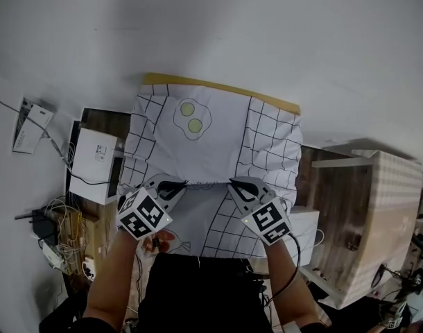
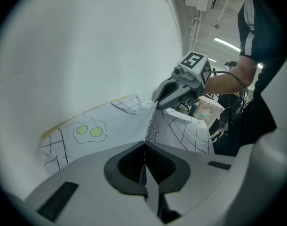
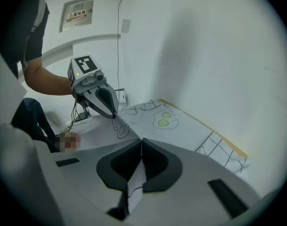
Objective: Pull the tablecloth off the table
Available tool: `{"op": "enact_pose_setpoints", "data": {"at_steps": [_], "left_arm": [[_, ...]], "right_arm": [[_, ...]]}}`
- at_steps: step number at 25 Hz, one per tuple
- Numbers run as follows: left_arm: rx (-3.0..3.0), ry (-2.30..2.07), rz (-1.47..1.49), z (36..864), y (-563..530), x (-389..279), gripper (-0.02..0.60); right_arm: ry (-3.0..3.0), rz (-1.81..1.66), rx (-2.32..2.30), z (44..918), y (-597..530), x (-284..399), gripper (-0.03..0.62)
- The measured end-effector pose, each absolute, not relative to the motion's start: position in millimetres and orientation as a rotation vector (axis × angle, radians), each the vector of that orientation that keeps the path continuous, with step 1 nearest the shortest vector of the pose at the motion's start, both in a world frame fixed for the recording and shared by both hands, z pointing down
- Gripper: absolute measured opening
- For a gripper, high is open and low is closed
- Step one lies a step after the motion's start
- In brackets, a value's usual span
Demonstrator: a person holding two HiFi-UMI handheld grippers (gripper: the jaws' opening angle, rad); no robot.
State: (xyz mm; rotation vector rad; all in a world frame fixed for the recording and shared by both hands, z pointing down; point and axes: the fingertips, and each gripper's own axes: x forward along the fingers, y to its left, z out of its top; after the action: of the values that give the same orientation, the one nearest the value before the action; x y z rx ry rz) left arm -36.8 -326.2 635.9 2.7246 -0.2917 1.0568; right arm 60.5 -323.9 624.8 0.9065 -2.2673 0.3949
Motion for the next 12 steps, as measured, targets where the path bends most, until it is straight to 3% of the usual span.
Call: {"op": "enact_pose_setpoints", "data": {"at_steps": [12], "left_arm": [[2.815,-0.381,0.975,576,-356,-36,0.011]], "right_arm": [[-2.317,0.317,0.999,566,-353,61,0.02]]}}
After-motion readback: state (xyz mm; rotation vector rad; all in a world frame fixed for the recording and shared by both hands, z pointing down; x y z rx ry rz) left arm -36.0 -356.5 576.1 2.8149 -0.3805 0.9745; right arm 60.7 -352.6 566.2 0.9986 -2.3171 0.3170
